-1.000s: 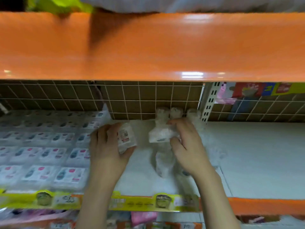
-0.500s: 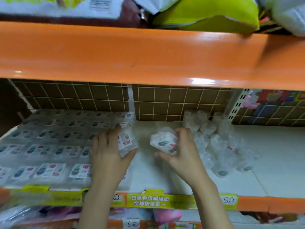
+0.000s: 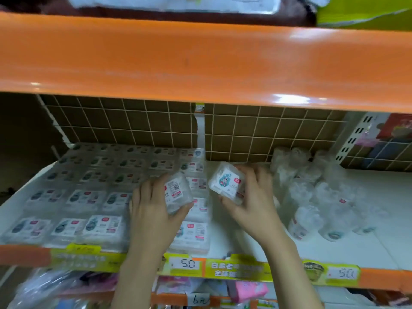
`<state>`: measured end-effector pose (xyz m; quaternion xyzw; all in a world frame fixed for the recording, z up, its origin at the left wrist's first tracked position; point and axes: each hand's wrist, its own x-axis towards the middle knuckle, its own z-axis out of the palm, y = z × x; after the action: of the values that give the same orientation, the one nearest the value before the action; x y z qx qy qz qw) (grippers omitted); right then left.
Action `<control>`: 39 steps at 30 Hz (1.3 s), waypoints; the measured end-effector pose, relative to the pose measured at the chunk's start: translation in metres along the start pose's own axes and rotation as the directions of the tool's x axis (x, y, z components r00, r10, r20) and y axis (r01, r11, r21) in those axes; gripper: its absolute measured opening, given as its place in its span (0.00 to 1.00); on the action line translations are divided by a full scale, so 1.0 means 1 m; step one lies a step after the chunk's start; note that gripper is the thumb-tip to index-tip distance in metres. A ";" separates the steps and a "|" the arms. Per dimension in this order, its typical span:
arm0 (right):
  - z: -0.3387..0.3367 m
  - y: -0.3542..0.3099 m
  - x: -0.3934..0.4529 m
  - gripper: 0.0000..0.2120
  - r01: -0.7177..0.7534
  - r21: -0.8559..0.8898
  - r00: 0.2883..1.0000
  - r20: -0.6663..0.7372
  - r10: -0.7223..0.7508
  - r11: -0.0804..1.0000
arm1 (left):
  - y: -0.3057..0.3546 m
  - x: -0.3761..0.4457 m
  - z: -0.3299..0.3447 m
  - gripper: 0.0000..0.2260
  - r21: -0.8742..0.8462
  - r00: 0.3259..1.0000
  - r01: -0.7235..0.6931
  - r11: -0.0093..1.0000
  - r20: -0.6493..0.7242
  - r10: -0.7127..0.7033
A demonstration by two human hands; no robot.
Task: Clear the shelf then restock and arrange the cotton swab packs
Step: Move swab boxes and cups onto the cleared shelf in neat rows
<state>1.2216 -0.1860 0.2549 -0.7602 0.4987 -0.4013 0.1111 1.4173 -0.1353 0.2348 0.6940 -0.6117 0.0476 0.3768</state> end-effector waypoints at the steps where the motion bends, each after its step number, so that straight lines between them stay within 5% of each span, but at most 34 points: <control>1: 0.006 -0.006 0.002 0.29 -0.002 -0.005 1.000 0.001 0.002 1.000 | -0.008 0.003 -0.003 0.31 -0.004 1.000 -0.024 1.000 -0.015 0.024; 7: 0.056 -0.060 0.007 0.34 -0.059 -0.062 0.997 -0.044 0.056 0.996 | -0.081 0.028 -0.036 0.29 -0.041 0.992 -0.129 0.991 -0.008 0.129; 16: 0.146 -0.150 -0.001 0.31 0.008 -0.053 1.000 -0.020 -0.009 0.999 | -0.202 0.044 -0.101 0.33 0.050 0.997 -0.018 0.999 0.074 0.014; 33: 0.224 -0.221 -0.025 0.35 0.171 -0.142 0.920 0.378 -0.107 0.975 | -0.275 0.026 -0.141 0.33 0.050 0.979 0.100 0.994 0.171 -0.107; 39: 0.228 -0.220 -0.020 0.34 0.194 -0.129 0.911 0.391 -0.130 0.973 | -0.276 0.020 -0.139 0.33 0.022 0.979 0.122 0.992 0.165 -0.124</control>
<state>1.5295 -0.1167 0.2210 -0.8688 0.4342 -0.2118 0.1087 1.7216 -0.0798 0.2161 0.7341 -0.5967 -0.0301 0.3227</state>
